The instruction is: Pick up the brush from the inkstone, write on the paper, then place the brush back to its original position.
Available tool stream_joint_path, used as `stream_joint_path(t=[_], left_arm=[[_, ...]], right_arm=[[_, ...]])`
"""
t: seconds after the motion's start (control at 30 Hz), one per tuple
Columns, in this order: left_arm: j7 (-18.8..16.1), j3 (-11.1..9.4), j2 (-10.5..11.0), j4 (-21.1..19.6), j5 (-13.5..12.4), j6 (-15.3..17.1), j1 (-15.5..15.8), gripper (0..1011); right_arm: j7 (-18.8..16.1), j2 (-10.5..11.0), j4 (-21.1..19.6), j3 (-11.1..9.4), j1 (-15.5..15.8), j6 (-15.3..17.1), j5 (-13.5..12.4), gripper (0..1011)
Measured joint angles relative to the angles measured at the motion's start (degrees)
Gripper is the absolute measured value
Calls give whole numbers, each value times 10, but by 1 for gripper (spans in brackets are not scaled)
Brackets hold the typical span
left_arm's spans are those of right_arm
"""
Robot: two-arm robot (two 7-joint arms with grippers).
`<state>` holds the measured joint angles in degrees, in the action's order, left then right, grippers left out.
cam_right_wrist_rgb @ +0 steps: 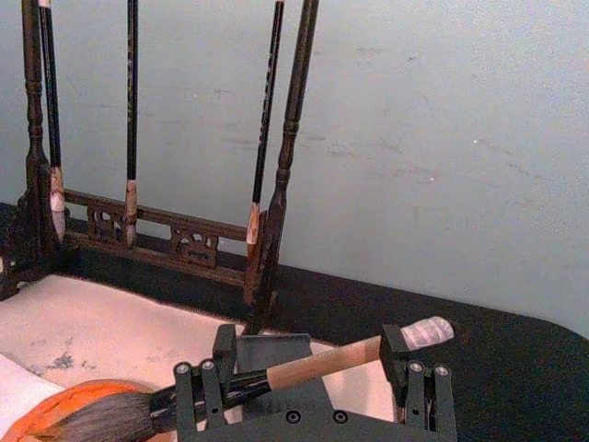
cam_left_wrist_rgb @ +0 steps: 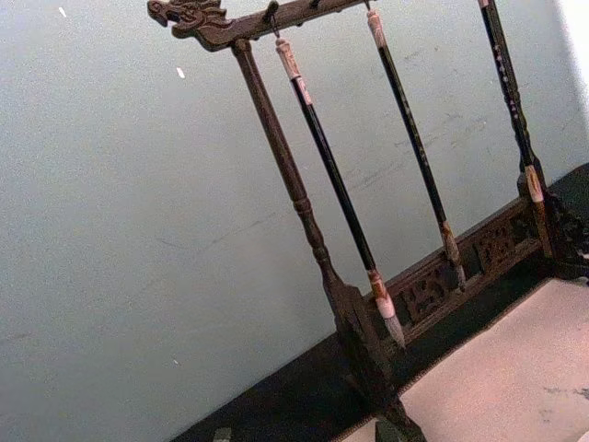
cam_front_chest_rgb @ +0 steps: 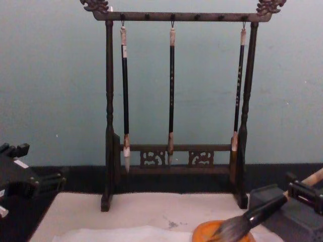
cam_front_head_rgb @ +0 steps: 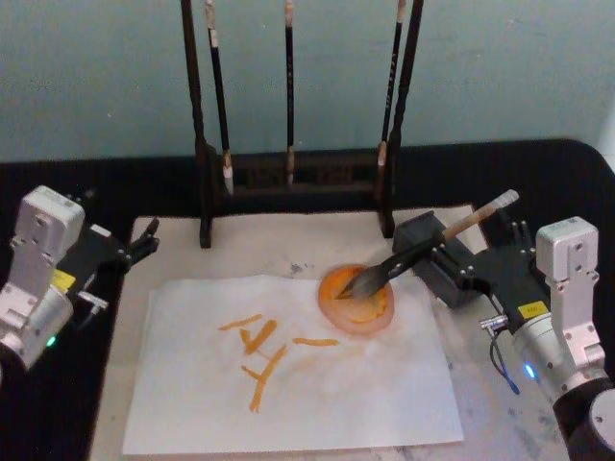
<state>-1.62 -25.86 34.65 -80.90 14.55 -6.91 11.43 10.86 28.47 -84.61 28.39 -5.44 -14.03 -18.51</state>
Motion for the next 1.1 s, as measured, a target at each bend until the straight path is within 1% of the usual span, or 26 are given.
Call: stream_joint_path(t=[1.1], left_arm=[[0,0,0,0,0,0,0,1010]], right_arm=[[0,0,0,0,0,0,0,1000]])
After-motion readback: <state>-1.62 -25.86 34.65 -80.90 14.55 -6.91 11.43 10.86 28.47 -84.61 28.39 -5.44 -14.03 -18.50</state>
